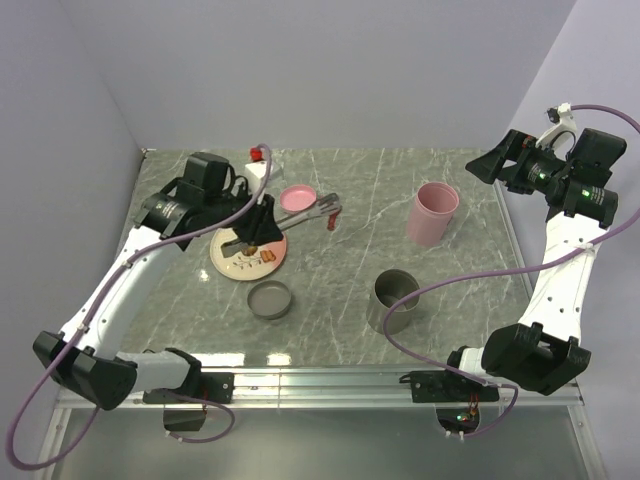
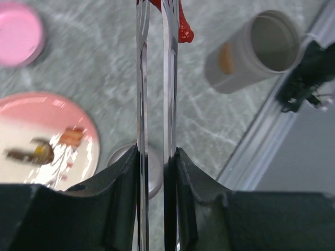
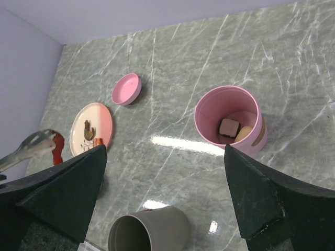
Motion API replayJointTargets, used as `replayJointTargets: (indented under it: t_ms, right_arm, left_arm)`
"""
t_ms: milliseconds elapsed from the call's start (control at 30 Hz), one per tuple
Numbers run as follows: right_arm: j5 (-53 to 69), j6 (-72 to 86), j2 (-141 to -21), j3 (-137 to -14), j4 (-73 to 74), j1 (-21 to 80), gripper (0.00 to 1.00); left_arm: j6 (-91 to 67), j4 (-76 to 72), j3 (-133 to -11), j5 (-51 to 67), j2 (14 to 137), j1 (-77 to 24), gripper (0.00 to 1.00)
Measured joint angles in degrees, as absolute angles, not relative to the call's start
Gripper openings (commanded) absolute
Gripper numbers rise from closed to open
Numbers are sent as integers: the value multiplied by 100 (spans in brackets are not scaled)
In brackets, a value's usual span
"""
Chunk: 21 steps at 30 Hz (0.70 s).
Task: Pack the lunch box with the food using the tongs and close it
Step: Place the fake food in the packing box.
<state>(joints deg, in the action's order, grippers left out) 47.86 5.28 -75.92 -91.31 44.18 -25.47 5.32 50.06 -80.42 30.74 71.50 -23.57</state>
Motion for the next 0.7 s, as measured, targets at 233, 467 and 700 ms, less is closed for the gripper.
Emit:
replayJointTargets:
  t_ms: [233, 467, 700]
  right_arm:
    - [4755, 537, -7588, -9133, 4418, -2547, 100]
    - [4692, 591, -7533, -9139, 4425, -2547, 100]
    - [4657, 591, -7511, -9161, 4427, -2547, 100]
  left_arm:
    - [534, 4720, -8479, 3380, 7642, -3273, 15]
    - [550, 4510, -8521, 3380, 8197, -4187, 16]
    - [681, 4504, -8521, 3299, 8418, -4724, 21]
